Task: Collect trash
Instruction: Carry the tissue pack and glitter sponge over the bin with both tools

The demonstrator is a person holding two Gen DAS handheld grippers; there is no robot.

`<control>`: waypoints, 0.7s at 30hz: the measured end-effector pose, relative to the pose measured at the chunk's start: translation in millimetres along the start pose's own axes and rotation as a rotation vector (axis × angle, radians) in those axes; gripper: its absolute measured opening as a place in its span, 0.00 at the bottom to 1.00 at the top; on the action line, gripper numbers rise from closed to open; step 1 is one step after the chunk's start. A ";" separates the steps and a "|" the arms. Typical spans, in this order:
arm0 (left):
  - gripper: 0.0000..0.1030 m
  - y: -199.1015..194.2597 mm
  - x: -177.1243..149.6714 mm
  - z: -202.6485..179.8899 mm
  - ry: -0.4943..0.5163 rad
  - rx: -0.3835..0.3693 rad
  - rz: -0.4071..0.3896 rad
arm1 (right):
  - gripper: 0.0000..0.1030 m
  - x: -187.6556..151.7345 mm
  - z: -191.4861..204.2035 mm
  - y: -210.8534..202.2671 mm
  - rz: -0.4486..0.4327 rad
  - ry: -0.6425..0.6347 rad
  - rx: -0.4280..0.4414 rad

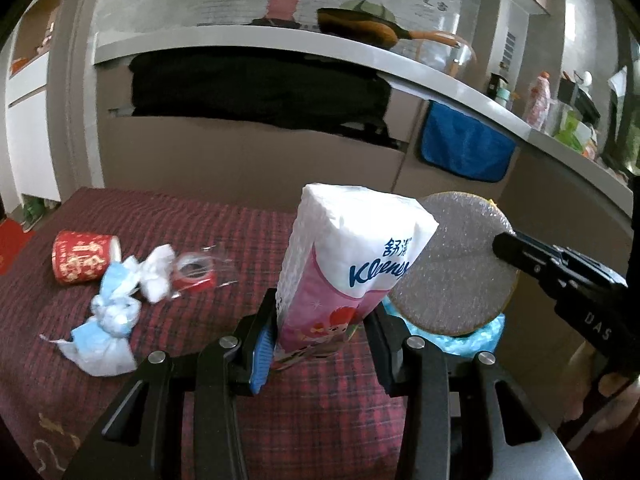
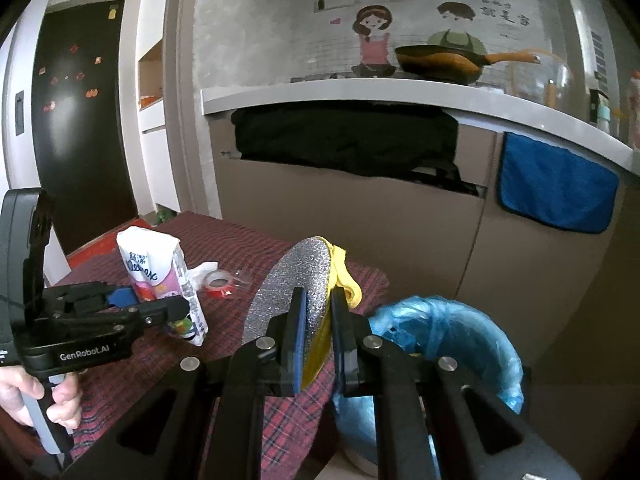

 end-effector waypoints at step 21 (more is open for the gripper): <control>0.41 46.0 44.3 -132.9 0.170 -0.098 -0.121 | 0.10 -7.4 -122.7 -59.1 -0.081 0.088 -0.228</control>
Point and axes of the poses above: each gripper's, at about its wrist camera, not at the fingertips, and y roughly the way its jaws point, z to its left, x to its top, the point moved 10 cm from there along y, roughly the way its jaws point, and after that the axes turned 5 degrees about -z, right-handed, at the moved point
